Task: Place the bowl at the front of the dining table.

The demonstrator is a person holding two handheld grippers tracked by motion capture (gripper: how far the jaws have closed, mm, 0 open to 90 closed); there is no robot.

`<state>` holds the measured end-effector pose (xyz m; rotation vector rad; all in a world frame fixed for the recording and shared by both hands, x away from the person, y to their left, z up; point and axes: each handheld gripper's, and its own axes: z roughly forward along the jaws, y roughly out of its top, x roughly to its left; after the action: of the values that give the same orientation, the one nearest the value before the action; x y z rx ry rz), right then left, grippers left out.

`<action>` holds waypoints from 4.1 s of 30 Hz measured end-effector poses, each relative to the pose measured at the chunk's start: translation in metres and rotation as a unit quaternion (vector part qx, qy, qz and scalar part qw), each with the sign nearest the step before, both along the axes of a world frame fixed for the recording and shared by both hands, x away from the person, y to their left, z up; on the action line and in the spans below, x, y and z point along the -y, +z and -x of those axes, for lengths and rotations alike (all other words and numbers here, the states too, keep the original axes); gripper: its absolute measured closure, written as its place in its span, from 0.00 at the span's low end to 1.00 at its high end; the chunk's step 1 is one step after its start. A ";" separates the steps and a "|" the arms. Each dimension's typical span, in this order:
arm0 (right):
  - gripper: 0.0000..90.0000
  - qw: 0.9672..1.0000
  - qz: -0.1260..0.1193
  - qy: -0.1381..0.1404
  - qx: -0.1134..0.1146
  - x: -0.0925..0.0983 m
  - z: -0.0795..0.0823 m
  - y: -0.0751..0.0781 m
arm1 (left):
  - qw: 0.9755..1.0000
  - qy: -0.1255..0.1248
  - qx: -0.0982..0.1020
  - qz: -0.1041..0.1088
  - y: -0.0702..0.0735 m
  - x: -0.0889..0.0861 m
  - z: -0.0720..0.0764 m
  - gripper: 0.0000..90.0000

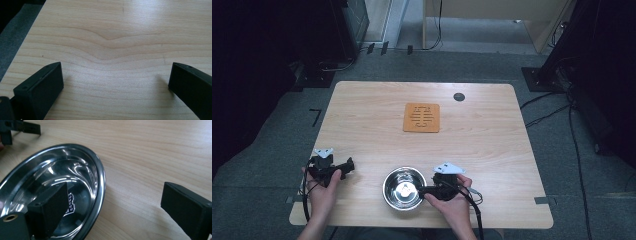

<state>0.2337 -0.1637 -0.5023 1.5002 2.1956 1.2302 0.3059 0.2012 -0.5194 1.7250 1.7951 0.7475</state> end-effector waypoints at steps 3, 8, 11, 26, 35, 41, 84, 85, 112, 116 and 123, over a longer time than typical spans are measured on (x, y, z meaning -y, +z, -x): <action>0.31 1.000 0.002 0.004 -0.002 -0.003 0.000 -0.002 | 1.000 0.000 0.000 0.000 0.000 0.000 0.000 0.00; 0.58 0.999 -0.005 0.043 -0.007 -0.006 0.001 -0.004 | 1.000 0.000 0.000 0.000 0.000 0.000 0.000 0.00; 0.67 0.999 0.001 0.041 -0.016 -0.007 0.001 -0.007 | 1.000 0.000 0.000 0.000 0.000 0.000 0.000 0.00; 0.94 0.994 -0.100 0.026 -0.031 0.002 0.003 -0.007 | 1.000 -0.002 -0.001 0.000 0.000 0.000 0.000 0.00; 0.94 0.994 -0.106 0.012 -0.030 0.005 0.002 -0.006 | 1.000 -0.003 -0.001 0.000 0.000 0.000 0.000 0.00; 0.94 0.992 -0.123 -0.001 -0.035 0.011 -0.001 -0.004 | 1.000 -0.003 0.000 0.000 0.000 0.000 0.000 0.00; 0.94 0.984 -0.147 -0.103 -0.011 0.036 -0.094 0.026 | 1.000 -0.004 -0.001 -0.001 0.000 0.000 0.000 0.00; 0.94 0.983 -0.152 -0.106 -0.013 0.036 -0.096 0.026 | 1.000 -0.004 -0.001 -0.001 0.000 0.000 0.000 0.00; 0.94 0.971 -0.154 -0.183 -0.018 0.042 -0.155 0.025 | 1.000 -0.005 -0.001 -0.001 0.000 0.000 0.000 0.00; 0.94 0.967 -0.159 -0.197 -0.017 0.043 -0.163 0.024 | 1.000 -0.005 -0.001 -0.001 0.000 0.000 0.000 0.00; 0.94 0.957 -0.177 -0.230 -0.012 0.038 -0.178 0.017 | 1.000 -0.006 0.000 -0.001 0.000 0.000 0.000 0.00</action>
<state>0.4118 -0.2018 -0.4848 2.0199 1.5487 1.4827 0.3058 0.2009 -0.5194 1.7359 1.7836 0.7431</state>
